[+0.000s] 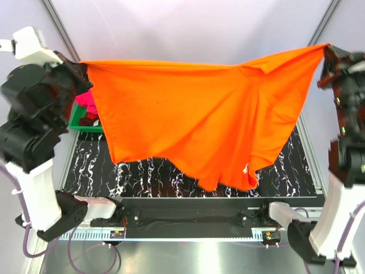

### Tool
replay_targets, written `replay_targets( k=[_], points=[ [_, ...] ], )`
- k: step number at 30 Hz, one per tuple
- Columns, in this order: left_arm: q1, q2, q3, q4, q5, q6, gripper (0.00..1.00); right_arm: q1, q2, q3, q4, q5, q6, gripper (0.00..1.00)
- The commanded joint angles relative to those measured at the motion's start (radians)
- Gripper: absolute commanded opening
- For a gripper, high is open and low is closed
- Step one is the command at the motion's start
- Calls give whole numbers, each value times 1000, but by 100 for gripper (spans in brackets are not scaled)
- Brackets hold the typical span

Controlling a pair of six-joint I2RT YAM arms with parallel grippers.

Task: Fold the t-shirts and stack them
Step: Flatten the tshirt out

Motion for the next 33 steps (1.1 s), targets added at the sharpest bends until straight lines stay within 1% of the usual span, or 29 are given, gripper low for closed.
replay_targets(
  k=[1,2,3,4,5,6,7,9,10,12,13,14,15,16,17,18,19,20,21,23,25,29,33],
  points=[
    [0,121,-42,-14,-143,45,0,-3,173,-11,80,31,-111,0],
    [6,149,-63,3,-186,57,0,-3,212,-31,97,20,-109,0],
    [17,181,-80,14,-179,60,0,-3,275,-56,127,-9,-99,0],
    [38,265,-73,11,-156,42,0,-3,304,-89,217,-32,-73,0],
    [81,301,-76,15,-104,17,0,-3,333,-155,262,-59,-50,0],
    [94,332,-96,40,-93,5,0,-3,397,-183,310,-113,-24,0],
    [103,371,-156,114,-87,8,0,-3,433,-209,394,-148,22,0],
    [132,407,-221,208,-55,32,0,-3,510,-260,463,-227,73,0],
    [141,421,-256,309,-43,38,0,-3,591,-274,532,-295,127,0],
    [175,474,-344,418,20,69,0,-3,678,-304,608,-381,176,0],
    [186,506,-358,498,42,80,0,-1,771,-300,638,-409,208,0],
    [210,543,-341,518,86,91,0,3,821,-269,637,-429,214,0],
    [219,636,-315,525,93,116,0,8,872,-246,632,-448,214,0],
    [230,686,-283,516,90,129,0,9,968,-187,617,-455,222,0],
    [236,732,-239,502,90,140,0,14,1016,-148,603,-462,227,0],
    [242,822,-166,485,90,152,0,17,1104,-101,579,-471,225,0],
    [247,852,-134,473,87,160,0,22,1148,-49,495,-466,209,0],
    [256,878,-117,474,86,164,0,28,1186,58,459,-463,199,0],
    [261,893,-122,500,88,170,0,32,1247,103,418,-457,193,0],
    [273,896,-137,525,88,177,0,42,1295,213,398,-466,190,0],
    [281,893,-162,557,88,177,0,57,1352,301,364,-442,167,0],
    [299,887,-220,634,141,175,0,60,1404,343,402,-416,202,0],
    [299,898,-218,640,165,192,0,63,1421,358,422,-423,242,0]
  ],
)
